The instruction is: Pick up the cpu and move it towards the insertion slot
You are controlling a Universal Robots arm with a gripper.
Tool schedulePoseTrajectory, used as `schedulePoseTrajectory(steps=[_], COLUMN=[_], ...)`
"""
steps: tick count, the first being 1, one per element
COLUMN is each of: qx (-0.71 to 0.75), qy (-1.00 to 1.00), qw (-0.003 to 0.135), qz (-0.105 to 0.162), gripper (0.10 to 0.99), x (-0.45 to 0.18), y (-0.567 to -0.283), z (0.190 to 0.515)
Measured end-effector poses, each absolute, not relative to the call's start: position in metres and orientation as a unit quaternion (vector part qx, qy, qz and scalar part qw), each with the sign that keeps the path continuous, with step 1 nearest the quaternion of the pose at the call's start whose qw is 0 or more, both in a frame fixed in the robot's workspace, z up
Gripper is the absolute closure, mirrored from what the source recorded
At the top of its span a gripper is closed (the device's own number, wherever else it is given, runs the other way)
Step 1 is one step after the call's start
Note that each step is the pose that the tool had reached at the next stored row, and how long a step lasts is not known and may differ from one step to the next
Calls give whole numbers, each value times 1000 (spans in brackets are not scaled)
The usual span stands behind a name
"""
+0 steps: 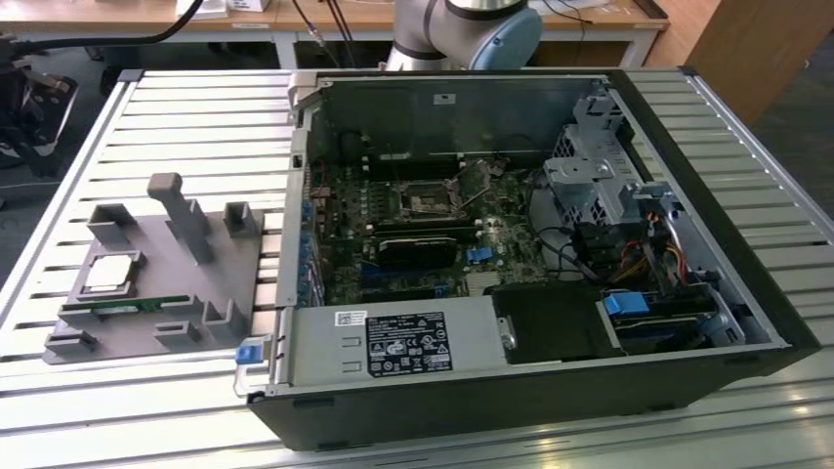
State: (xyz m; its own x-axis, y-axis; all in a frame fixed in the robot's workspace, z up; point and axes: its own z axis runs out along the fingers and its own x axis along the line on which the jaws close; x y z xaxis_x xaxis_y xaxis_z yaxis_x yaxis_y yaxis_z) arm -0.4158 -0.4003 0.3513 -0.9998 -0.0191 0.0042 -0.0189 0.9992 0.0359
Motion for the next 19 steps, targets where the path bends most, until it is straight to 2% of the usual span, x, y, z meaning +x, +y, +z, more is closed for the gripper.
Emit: schedulePoseTrajectory(steps=[19], qx=[10], qy=[-1000], qw=[2], qz=[-16], gripper=[980], x=[-418], y=[-400], z=[342])
